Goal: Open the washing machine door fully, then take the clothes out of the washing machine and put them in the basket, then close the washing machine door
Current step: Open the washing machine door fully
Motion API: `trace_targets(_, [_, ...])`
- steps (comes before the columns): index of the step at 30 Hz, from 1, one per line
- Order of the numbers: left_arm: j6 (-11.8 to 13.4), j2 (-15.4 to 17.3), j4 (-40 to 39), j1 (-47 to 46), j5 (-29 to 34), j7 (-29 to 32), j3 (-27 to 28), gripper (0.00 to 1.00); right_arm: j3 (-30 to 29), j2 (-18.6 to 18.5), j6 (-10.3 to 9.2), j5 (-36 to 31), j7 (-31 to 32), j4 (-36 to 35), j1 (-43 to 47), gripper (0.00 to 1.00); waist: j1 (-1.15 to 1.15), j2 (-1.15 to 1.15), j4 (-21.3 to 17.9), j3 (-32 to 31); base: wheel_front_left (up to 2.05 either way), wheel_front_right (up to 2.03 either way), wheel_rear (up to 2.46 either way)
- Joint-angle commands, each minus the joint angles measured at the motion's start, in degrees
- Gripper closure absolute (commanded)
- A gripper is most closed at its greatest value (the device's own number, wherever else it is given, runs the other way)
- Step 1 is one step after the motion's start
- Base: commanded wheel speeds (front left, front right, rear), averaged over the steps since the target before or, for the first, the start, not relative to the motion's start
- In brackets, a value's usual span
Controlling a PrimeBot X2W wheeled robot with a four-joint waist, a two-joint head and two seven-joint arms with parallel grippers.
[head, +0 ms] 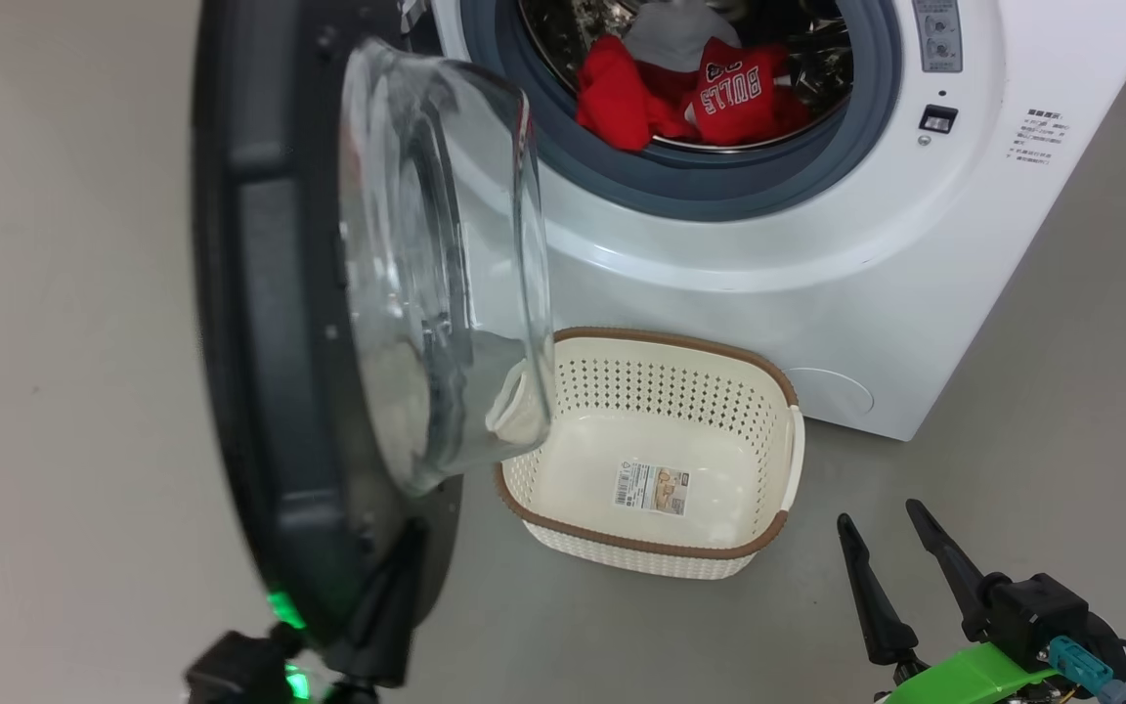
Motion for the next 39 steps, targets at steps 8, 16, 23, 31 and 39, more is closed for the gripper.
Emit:
trace_targets(8, [0.2, 0.8, -1.1, -1.7, 1.7, -0.3, 13.1, 1.0, 1.7, -0.1, 0.42, -1.1, -0.5, -1.7, -2.2, 0.0, 0.0, 0.0, 0.4, 1.6, 0.0, 0.0, 0.0])
trace_targets(16, [0.2, 2.2, 1.5, -5.0, 2.9, -0.3, 23.0, 1.0, 1.6, -0.1, 0.42, -2.3, -0.5, -1.5, -3.4, 0.0, 0.0, 0.0, -0.3, 3.6, 0.0, 0.0, 0.0])
trace_targets(23, [0.2, 4.5, 5.4, -9.2, 3.0, -0.3, 30.2, 1.0, 1.3, -0.1, 0.42, -3.3, -0.5, -1.8, -4.5, 0.0, 0.0, 0.0, -1.4, 5.5, 0.0, 0.0, 0.0])
trace_targets(31, [0.2, 7.3, 9.6, -13.2, 2.5, -0.3, 36.0, 1.0, 1.5, -0.1, 0.42, -4.0, -0.5, -2.0, -5.6, 0.0, 0.0, 0.0, -2.3, 7.7, 0.0, 0.0, 0.0])
trace_targets(39, [0.2, 10.2, 14.6, -17.6, 2.9, -0.3, 40.8, 1.0, 1.3, -0.1, 0.42, -4.8, -0.5, -1.9, -6.6, 0.0, 0.0, 0.0, -3.0, 9.3, 0.0, 0.0, 0.0])
